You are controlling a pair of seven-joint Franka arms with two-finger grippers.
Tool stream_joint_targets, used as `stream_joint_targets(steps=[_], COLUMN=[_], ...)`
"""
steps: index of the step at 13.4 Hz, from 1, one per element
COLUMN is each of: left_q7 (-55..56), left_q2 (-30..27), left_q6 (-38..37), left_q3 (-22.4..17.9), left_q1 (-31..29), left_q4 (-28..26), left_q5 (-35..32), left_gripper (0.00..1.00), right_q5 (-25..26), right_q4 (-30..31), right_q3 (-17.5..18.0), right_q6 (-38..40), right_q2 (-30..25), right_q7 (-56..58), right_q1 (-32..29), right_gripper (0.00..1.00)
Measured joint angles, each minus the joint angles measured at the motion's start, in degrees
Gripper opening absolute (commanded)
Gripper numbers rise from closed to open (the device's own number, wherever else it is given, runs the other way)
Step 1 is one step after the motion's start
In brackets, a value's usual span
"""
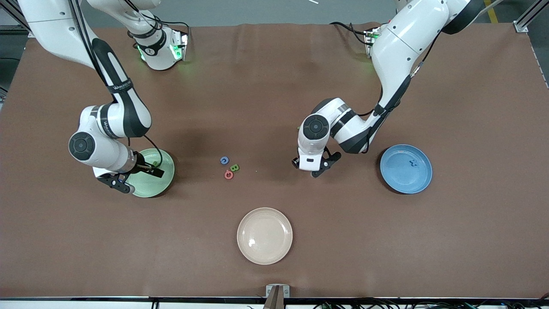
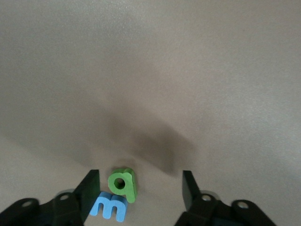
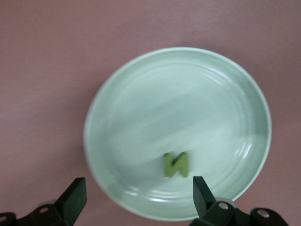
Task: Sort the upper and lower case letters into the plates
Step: 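Carry the q to the blue plate while the right gripper grasps pink Q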
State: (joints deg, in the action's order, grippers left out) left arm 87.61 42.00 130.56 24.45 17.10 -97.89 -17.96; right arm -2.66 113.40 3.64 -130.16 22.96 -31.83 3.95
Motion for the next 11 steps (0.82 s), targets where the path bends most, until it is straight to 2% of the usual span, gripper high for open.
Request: stream_joint_targets(steps=[3,6,9,11], left_q7=[0.00,0.00,0.00,0.00], left_q2=[0.69,0.95,0.95,0.94], left_q6=[-0.01,-0.02,-0.02,-0.01], left_q3=[-0.12,-0.14,-0.12,-0.10], left_q1=[0.01,0.03,0.09,0.18], left_q4=[-0.19,-0.34,-0.41,-0.41], left_q5=[-0.08,-0.09,-0.36,-0.49], left_gripper=[0.60,0.59,0.56,0.54], right_q5=[-0.82,-1.70,-1.71,-1.71], right_q4=[-4.71,-11.05,-16.60,-18.26], right_q3=[0.35,0.41,0.37,0.36], right_q6=[1.10,0.72,0.44,0.14], right_q2=[1.37,7.21,12.50,13.90], right_q7=[-12.33,-22.07,-26.69,-28.09], right_q1=[7.27,13.12,15.74,16.03], right_gripper=[1.00,1.00,0.99,0.98])
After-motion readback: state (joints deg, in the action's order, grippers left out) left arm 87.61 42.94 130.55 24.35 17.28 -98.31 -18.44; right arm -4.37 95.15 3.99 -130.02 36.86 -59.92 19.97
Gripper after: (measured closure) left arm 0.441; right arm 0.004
